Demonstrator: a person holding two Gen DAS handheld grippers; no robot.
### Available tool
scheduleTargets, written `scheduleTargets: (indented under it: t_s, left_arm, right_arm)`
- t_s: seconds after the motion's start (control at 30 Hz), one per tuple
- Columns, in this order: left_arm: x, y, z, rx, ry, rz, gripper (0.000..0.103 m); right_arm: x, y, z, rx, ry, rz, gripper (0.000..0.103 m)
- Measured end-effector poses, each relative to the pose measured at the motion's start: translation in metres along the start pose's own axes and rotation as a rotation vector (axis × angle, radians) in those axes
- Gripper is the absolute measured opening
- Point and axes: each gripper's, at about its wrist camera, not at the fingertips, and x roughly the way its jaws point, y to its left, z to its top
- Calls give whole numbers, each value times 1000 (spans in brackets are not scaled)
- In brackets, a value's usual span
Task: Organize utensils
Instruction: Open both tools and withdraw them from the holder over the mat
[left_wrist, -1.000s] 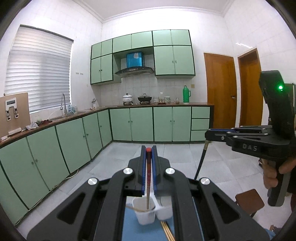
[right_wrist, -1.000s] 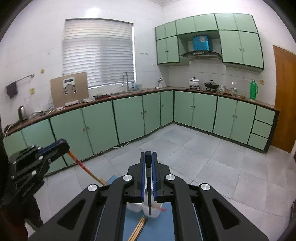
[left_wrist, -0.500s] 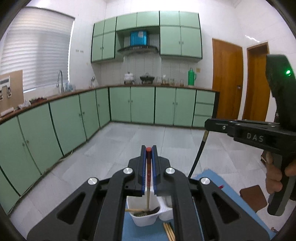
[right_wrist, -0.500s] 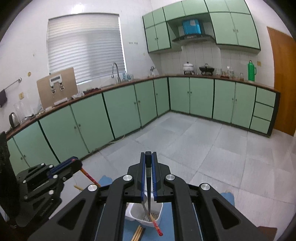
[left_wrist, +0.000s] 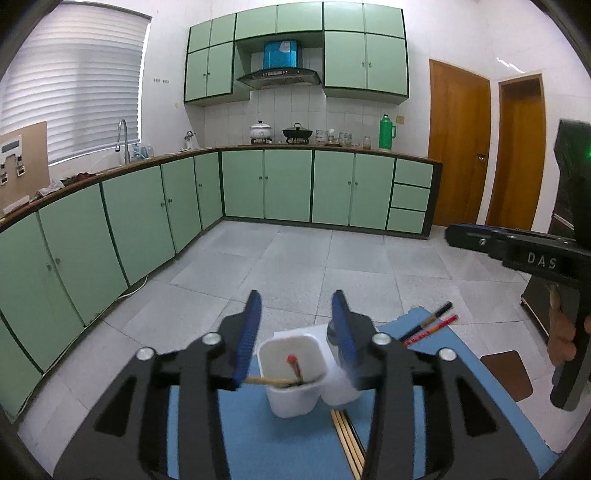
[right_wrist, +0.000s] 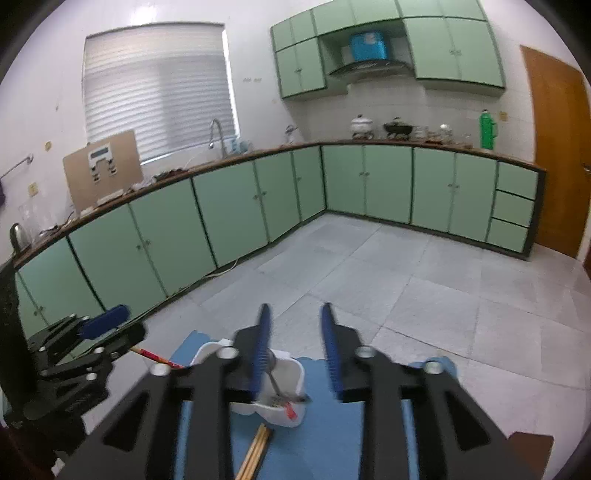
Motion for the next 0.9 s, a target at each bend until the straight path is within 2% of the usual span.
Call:
scheduleTargets:
  t_s: [0.07,0.1,0.17,0.27,0.37,0.67,0.9]
  left_arm:
    - [-19,1,-10,-16,-9,2,50]
    - [-28,0,-16,-19,-13,3,54]
    - [-43,-1,-30,-25,-18,13,63]
    - [-66,-4,-64,-28,-1,27,70]
    - [-79,-6,-94,-38,36,49,79]
    - [-89,-4,-175,-59,182,62,82]
    - [-88,-5,-213,-24,255,99,83]
  right_arm:
    - [-17,-3,-9,17,-20,-6,50]
    - [-27,-5,-17,26,-32,-11,54]
    - [-41,-5,-31,32,-47,-29,69]
    - [-62,-4,-64,50,-57,-61,86]
    - [-74,-4,-101,72,-31,-83,95]
    - [-82,13,-186,61,78,-115,97]
    - [-68,31,-232,68,171,-94,97]
